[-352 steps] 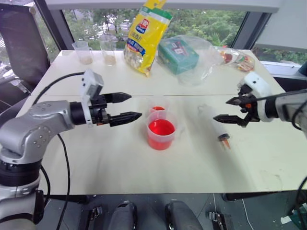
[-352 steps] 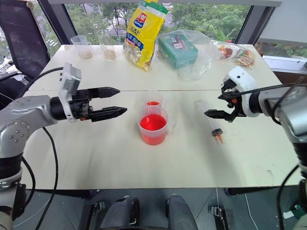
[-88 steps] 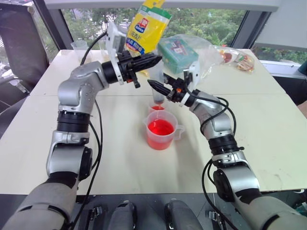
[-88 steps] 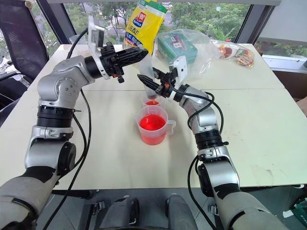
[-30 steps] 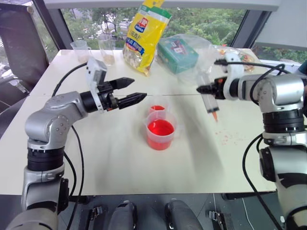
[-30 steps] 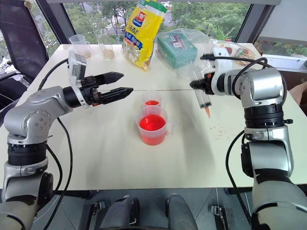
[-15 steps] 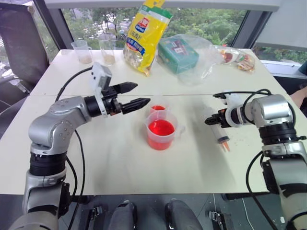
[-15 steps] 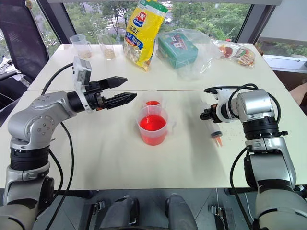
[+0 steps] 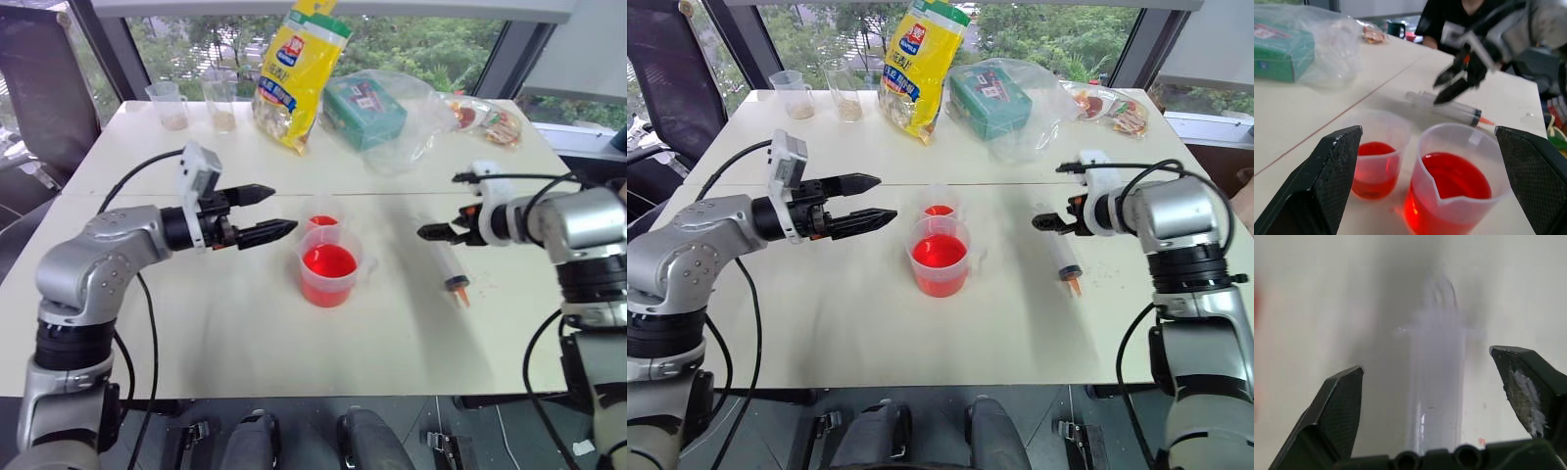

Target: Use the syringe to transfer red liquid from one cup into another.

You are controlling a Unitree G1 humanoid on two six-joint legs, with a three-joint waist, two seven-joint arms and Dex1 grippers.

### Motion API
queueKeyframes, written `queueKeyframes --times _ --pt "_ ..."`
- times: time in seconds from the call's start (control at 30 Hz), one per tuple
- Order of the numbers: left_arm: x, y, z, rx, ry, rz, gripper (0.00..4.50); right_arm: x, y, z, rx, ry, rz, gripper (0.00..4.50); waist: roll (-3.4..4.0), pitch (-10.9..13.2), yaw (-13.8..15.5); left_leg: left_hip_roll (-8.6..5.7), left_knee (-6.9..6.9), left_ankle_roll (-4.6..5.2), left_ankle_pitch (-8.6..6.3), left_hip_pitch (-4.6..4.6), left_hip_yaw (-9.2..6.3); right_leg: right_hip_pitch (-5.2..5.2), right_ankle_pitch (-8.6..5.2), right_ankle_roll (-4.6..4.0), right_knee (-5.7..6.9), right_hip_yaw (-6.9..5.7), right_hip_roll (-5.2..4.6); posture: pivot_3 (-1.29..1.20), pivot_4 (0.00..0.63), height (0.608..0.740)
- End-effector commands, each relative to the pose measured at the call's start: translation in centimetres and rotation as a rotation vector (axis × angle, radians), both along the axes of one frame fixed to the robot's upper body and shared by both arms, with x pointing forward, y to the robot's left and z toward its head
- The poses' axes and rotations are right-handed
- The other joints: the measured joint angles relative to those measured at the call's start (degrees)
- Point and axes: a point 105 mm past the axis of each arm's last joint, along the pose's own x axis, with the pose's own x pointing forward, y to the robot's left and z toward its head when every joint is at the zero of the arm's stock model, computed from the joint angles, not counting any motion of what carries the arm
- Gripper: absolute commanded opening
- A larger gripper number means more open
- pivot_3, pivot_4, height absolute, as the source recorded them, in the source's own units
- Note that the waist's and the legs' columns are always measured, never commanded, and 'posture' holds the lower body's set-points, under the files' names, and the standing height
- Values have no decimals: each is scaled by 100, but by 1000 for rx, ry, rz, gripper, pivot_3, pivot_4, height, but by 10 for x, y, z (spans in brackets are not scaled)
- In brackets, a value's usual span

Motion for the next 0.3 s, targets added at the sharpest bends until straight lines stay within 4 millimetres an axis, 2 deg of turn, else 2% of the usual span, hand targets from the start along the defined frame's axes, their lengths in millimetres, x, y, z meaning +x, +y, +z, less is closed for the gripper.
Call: queueKeyframes --times 0.03,0.17,0.3 --pt "-10 8 9 23 -33 -11 4500 -22 21 42 18 -150 211 4481 0 0 1 0 -2 0 0 0 0 0 0 0 -1 0 0 0 150 740" --pt "-15 13 6 52 -19 -6 4500 -56 37 65 57 -195 429 4481 -1 0 6 0 -3 1 -1 0 -2 2 0 0 -4 -1 -1 0 150 740" --pt "-18 16 5 57 -15 2 4500 -79 41 68 63 -186 538 4481 -1 1 19 -1 0 5 -3 3 -3 12 0 0 -8 -3 -5 0 150 740"
